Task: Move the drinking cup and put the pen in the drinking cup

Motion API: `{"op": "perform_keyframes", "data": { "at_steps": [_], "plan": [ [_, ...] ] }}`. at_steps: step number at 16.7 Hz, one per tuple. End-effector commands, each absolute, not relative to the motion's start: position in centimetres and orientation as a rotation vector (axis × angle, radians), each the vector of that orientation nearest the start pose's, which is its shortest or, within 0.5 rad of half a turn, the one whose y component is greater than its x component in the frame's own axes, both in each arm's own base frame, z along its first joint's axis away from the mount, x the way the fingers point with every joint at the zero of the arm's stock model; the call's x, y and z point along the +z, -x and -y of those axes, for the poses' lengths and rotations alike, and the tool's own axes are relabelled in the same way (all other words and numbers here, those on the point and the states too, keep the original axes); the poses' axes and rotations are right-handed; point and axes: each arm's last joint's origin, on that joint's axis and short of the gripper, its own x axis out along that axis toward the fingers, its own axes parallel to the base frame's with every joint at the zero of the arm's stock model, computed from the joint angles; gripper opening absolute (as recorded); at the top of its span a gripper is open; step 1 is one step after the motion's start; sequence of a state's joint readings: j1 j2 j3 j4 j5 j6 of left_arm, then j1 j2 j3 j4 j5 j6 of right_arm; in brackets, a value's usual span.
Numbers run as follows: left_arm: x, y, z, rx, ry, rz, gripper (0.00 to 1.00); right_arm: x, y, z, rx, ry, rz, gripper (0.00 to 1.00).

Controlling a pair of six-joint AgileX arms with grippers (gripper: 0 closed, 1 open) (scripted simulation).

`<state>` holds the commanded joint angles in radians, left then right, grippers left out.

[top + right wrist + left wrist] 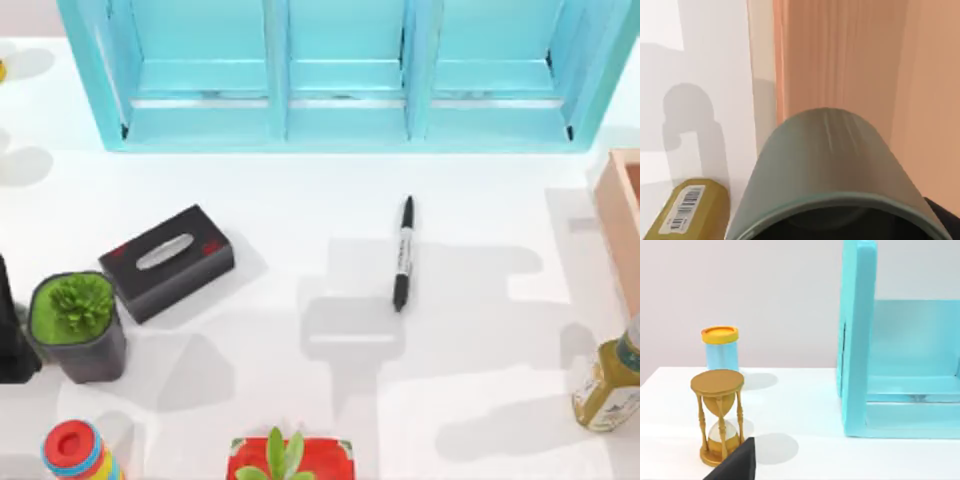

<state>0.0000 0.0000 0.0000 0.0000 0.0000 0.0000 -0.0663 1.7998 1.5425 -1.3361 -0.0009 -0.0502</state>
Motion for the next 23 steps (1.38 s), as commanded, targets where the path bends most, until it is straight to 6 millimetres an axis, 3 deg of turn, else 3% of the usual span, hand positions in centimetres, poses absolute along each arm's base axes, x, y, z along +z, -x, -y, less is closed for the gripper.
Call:
{"op": "perform_keyframes", "data": {
  "at_steps": [4,10,13,19,23],
  "plan": [
    [16.0,-10.6,0.1,0.000,0.000,0.000,1.00,29.7,-32.0,-2.3,-0.009,-0.011,-1.574,0.00],
    [16.0,-10.6,0.1,0.000,0.000,0.000,1.00,29.7,-32.1,-2.6,-0.010,-0.017,-1.576,0.00],
    [16.0,-10.6,0.1,0.000,0.000,0.000,1.00,27.9,-33.7,-5.0,-0.006,-0.014,-1.575,0.00],
    [16.0,-10.6,0.1,0.000,0.000,0.000,1.00,21.9,-36.7,-13.4,0.001,-0.017,-1.558,0.00],
    [16.0,-10.6,0.1,0.000,0.000,0.000,1.00,21.2,-36.9,-14.3,0.002,-0.018,-1.556,0.00]
  ]
}}
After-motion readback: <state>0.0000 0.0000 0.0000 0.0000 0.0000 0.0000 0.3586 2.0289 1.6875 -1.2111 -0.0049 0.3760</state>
